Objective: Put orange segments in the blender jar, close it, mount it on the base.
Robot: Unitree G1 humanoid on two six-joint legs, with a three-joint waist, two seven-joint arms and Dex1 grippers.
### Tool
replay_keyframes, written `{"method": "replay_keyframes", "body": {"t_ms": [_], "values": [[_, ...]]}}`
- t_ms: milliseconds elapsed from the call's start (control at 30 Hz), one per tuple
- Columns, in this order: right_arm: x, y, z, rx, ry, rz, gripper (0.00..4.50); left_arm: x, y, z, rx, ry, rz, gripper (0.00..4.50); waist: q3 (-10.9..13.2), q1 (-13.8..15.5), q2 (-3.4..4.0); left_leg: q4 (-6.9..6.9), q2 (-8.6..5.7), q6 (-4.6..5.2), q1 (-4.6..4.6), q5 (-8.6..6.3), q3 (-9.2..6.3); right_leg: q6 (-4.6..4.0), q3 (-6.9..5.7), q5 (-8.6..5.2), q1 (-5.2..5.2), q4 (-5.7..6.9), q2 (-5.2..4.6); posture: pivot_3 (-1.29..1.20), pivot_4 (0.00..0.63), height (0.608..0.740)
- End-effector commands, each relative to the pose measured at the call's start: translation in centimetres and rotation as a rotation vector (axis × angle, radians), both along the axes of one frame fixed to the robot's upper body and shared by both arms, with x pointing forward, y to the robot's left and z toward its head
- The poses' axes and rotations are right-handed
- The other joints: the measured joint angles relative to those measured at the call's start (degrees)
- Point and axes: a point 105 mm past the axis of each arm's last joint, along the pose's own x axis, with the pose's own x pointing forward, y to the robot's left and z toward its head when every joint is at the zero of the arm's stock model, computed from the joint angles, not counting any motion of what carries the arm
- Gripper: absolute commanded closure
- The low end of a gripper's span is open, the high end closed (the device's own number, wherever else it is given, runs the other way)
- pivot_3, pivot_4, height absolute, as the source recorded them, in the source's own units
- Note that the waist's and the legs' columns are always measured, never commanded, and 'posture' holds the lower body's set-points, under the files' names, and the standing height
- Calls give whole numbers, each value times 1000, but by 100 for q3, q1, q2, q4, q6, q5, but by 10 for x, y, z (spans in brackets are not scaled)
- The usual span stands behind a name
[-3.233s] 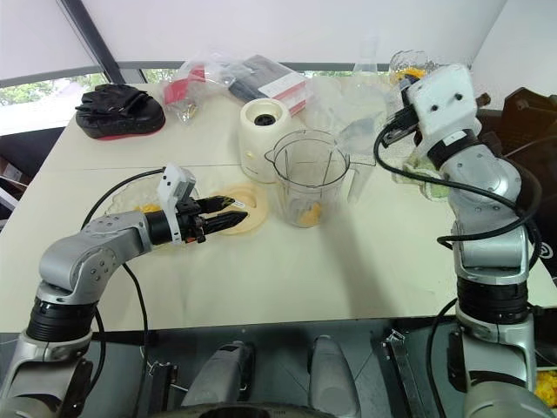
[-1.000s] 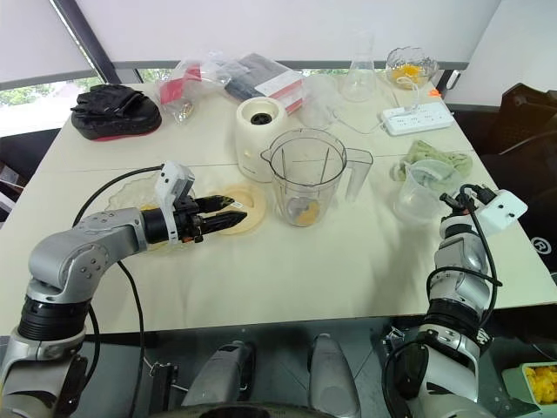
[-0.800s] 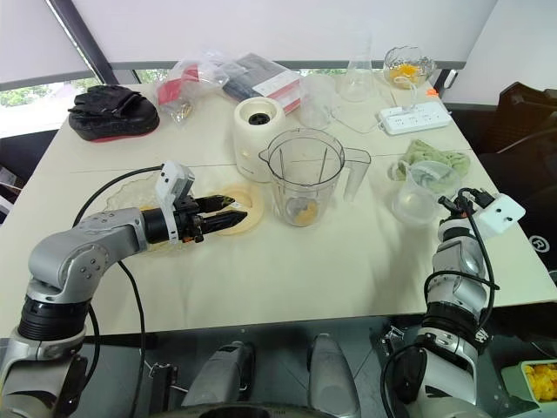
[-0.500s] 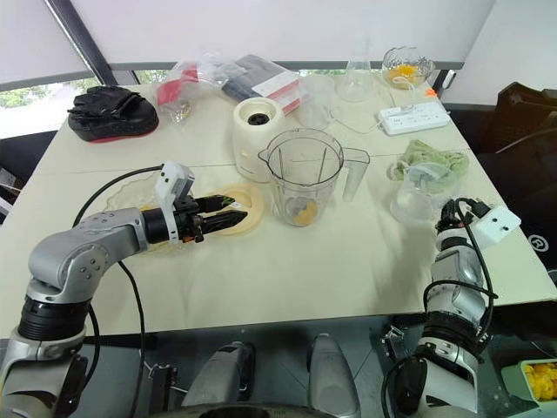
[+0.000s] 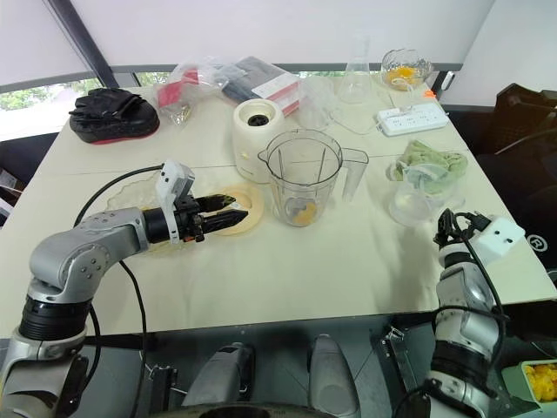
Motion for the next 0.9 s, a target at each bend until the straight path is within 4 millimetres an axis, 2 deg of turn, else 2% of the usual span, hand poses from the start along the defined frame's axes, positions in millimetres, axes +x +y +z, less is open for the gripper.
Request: {"method": "replay_keyframes", "body": {"t_ms": [33,267,433,600,667,900], "values": [[-16,11,23,-34,-46,78,1501,4,1,13,-16,-54,-5,1666,0,4,0,1,0,0,1,0,0,0,0,0,2,0,0,0,150,740],[-52,45,60,-222,35,384,1501,19,13,23,-1,-82,-1,1666,-2,-7,3,8,-1,3,9,2,1,-7,0,-4,19,-13,0,0,150,740],[-70,80,79,-328,105,712,1501,30,22,23,100,-108,-63,1666,-2,-1,-1,7,1,12,16,7,0,-21,-2,-12,30,-13,3,0,150,740],[-85,129,95,-435,172,1041,1501,43,29,24,212,-140,-181,1666,2,25,-9,19,-1,13,9,7,1,-21,-1,-12,34,-21,2,0,150,740],[-87,142,98,-481,194,1122,1501,50,31,25,242,-161,-228,1666,6,50,-16,18,-1,13,8,7,0,-21,-3,-12,33,-21,2,0,150,740],[-80,181,114,-489,99,1240,1501,79,46,23,370,-173,-312,1666,12,162,-42,15,0,13,-3,7,-2,-15,-9,-8,27,-28,1,0,150,740]]}}
